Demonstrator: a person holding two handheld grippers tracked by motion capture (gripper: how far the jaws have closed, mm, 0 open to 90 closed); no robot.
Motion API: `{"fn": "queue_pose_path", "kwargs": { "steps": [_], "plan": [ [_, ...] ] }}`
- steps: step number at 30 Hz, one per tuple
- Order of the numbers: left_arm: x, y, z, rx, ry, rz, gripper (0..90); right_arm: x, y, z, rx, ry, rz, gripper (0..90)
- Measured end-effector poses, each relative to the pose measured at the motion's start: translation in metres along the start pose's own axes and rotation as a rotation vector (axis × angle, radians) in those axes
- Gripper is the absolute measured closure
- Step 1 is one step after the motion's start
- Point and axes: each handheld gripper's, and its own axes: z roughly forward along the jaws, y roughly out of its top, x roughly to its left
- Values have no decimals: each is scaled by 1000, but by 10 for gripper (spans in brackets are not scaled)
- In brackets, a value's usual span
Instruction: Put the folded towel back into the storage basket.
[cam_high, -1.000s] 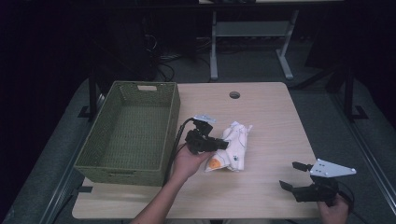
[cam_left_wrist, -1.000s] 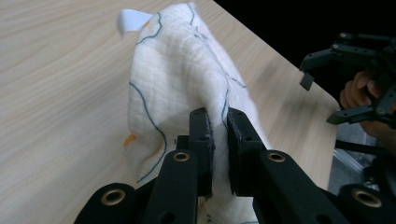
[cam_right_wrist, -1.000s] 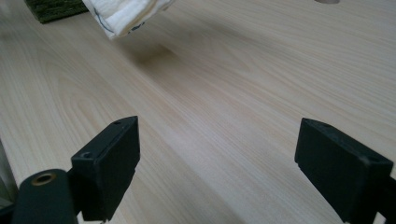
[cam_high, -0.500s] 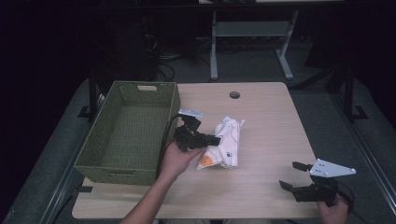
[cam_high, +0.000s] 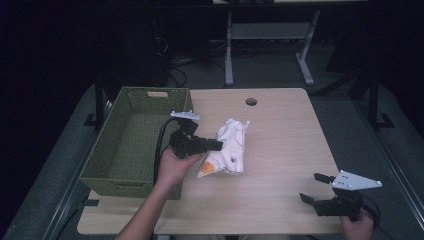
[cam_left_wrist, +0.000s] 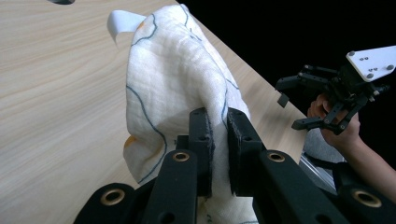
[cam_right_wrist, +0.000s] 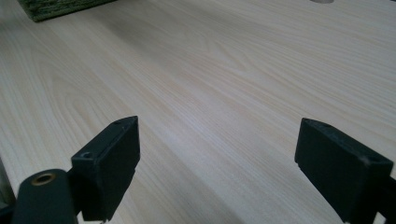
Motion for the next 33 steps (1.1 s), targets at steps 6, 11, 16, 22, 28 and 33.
{"fn": "queue_pose_path", "kwargs": {
  "steps": [6, 11, 16, 22, 28, 33],
  "plan": [
    [4, 1, -14, -19, 4, -6, 818, 1, 0, 1, 4, 0, 3, 135],
    [5, 2, -23, -23, 12, -3, 818, 1, 0, 1, 6, -4, 2, 135],
    [9, 2, -33, -36, 6, -12, 817, 0, 0, 1, 11, -10, 0, 135],
    [15, 0, -44, -45, 10, -30, 817, -1, -1, 1, 13, -12, 4, 135],
    [20, -2, -56, -68, -1, -46, 819, -1, -1, 1, 17, -15, 2, 135],
    [26, -3, -69, -75, 2, -49, 819, 0, 0, 2, 18, -17, 4, 135]
  ]
}}
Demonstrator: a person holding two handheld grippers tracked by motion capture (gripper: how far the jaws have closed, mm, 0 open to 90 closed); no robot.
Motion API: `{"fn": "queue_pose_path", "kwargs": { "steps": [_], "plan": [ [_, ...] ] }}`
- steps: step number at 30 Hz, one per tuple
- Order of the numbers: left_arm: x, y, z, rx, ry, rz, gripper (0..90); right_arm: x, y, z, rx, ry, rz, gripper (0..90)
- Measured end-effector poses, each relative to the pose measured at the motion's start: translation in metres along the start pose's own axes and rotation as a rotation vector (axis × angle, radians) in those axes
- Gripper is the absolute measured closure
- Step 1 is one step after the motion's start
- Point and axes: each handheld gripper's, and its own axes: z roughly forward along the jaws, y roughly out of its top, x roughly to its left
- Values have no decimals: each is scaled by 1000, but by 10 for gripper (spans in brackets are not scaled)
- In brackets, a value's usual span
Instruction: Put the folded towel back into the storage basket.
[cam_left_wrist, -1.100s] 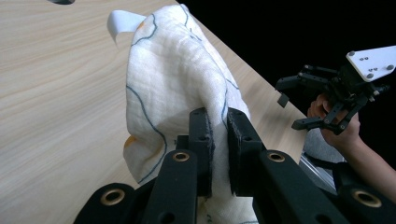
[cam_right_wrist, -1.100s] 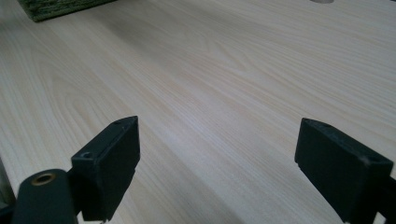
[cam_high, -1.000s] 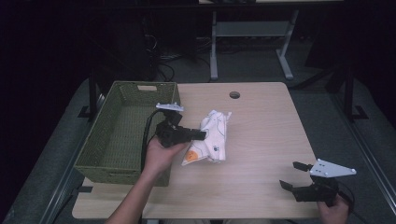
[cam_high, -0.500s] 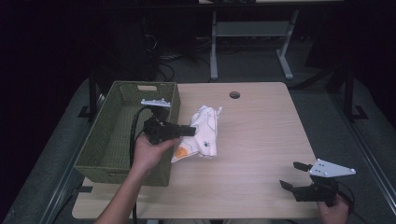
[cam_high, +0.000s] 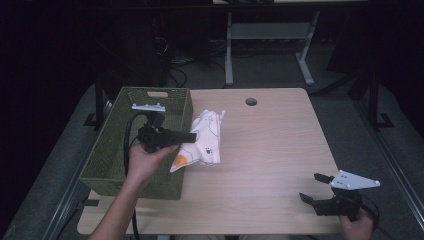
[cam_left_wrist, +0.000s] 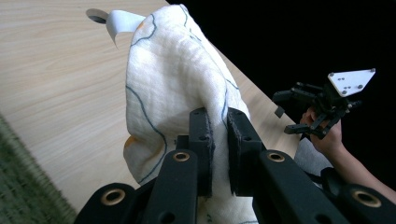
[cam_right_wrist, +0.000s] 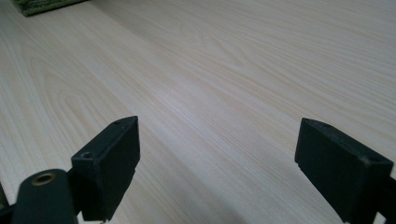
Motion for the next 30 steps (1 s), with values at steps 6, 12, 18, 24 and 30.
{"fn": "queue_pose_path", "kwargs": {
  "steps": [6, 12, 18, 24, 30],
  "plan": [
    [8, 0, -11, -19, -6, -18, 819, -1, -1, -1, 0, -6, 5, 135],
    [13, 0, -25, -27, 4, -31, 819, -1, -1, -1, -3, -9, 15, 135],
    [18, 0, -38, -45, 12, -42, 819, -2, -2, 0, 0, -14, 16, 135],
    [24, 0, -53, -63, 27, -52, 819, -2, -3, -1, -4, -20, 30, 135],
    [28, -1, -65, -77, 38, -58, 819, -1, -3, 0, -1, -23, 30, 135]
  ]
}}
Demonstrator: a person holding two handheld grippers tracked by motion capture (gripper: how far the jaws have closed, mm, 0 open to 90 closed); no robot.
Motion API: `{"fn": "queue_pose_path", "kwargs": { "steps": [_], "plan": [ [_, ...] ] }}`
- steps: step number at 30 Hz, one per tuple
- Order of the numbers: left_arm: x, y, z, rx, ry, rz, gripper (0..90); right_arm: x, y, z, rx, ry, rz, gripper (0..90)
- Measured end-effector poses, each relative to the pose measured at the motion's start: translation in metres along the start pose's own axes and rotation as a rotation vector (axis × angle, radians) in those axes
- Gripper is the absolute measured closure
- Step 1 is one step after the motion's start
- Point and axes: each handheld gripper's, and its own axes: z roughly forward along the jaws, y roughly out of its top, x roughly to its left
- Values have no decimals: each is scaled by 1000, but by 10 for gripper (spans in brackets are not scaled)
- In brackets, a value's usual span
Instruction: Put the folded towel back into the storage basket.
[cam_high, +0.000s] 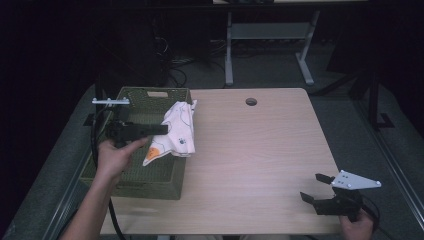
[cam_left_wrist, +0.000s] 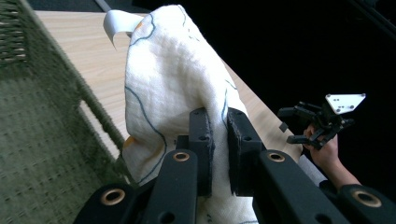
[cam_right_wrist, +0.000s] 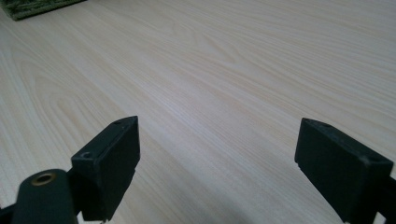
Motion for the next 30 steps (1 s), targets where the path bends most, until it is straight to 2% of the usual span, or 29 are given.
{"fn": "queue_pose_path", "kwargs": {
  "steps": [6, 11, 17, 30],
  "plan": [
    [7, -2, -11, -8, 7, -10, 819, 1, 0, 1, 2, -2, 1, 135],
    [19, -5, -20, -11, 18, -21, 819, 1, -1, 2, 4, -8, 7, 135],
    [33, -10, -25, -15, 31, -47, 819, 1, -2, 3, 13, -12, 17, 135],
    [55, -16, -38, 0, 43, -69, 819, 1, -1, 4, 23, -26, 17, 135]
  ]
}}
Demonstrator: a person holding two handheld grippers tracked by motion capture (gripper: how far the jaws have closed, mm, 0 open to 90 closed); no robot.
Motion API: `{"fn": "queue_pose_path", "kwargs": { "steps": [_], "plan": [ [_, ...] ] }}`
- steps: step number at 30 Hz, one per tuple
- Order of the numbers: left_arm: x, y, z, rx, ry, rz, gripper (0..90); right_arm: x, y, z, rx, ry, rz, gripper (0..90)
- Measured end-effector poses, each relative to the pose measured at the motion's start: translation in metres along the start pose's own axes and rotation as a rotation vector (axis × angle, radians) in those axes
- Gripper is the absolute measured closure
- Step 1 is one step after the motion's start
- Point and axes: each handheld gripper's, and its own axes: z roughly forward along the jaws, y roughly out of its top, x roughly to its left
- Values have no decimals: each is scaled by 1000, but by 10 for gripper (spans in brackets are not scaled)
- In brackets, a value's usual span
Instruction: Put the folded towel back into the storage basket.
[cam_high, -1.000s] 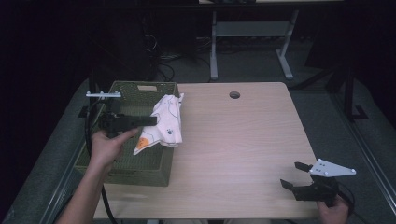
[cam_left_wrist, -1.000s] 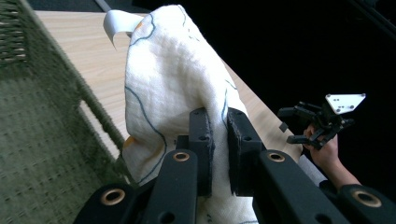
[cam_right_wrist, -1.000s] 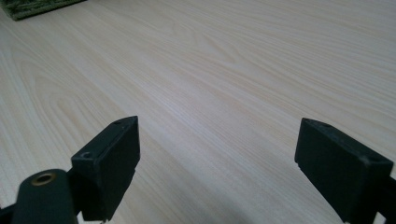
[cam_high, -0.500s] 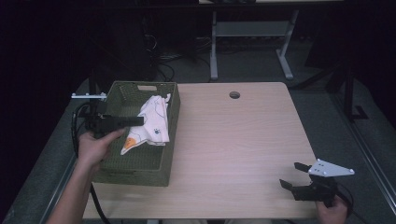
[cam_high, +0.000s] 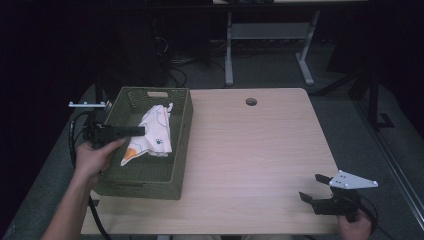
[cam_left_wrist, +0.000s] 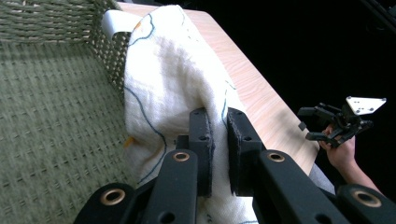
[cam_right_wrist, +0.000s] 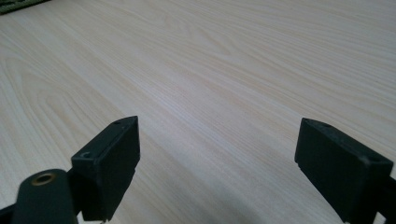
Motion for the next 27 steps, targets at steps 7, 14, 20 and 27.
{"fn": "queue_pose_path", "kwargs": {
  "steps": [7, 14, 20, 27],
  "plan": [
    [14, -1, -4, 26, -10, -6, 819, 0, 1, -2, -3, -17, 2, 135],
    [27, -1, -4, 68, -23, 6, 819, -2, -1, -2, 8, -40, 20, 135],
    [38, 0, -5, 99, -33, 18, 818, -4, -2, -2, 12, -52, 23, 135],
    [47, 2, 1, 167, 3, 41, 817, -2, -1, -2, 19, -59, 18, 135]
  ]
}}
